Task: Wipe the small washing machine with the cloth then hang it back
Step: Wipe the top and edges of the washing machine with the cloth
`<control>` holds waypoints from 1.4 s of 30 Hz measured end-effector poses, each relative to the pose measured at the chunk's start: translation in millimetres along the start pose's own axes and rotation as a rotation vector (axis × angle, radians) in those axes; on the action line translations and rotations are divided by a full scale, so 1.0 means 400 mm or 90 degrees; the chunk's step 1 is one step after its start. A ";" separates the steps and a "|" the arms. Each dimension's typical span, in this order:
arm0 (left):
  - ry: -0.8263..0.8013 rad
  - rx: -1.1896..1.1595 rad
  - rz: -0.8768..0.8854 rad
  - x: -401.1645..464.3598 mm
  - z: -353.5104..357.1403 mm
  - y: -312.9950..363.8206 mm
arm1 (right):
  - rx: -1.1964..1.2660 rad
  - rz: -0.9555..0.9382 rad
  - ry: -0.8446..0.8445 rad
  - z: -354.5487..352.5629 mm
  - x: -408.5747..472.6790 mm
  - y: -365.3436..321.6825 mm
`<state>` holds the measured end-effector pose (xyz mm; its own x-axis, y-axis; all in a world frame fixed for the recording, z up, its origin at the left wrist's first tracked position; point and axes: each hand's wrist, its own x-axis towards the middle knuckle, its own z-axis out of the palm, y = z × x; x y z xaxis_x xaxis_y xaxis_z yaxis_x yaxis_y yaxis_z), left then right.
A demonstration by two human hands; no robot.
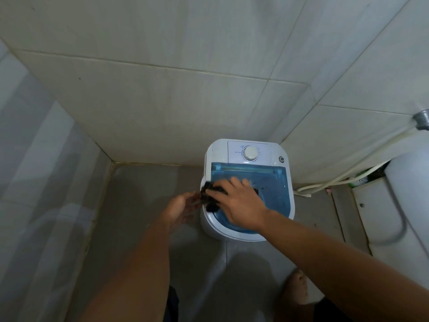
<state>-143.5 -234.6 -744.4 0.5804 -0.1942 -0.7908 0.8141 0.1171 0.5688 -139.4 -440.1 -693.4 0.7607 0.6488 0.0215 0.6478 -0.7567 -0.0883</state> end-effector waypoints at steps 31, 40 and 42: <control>0.081 0.163 0.121 -0.027 0.041 0.013 | 0.067 0.428 0.131 -0.010 -0.124 0.201; 0.093 0.170 0.119 -0.036 0.060 0.022 | 0.196 0.101 0.137 -0.043 -0.216 0.095; 0.099 0.164 0.124 -0.042 0.071 0.023 | 0.176 0.286 0.204 -0.058 -0.206 0.214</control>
<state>-146.4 -257.9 -719.4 0.7364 -0.0390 -0.6754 0.6679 -0.1167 0.7350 -145.8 -560.3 -679.6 0.9592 0.1819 0.2164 0.2586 -0.8740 -0.4115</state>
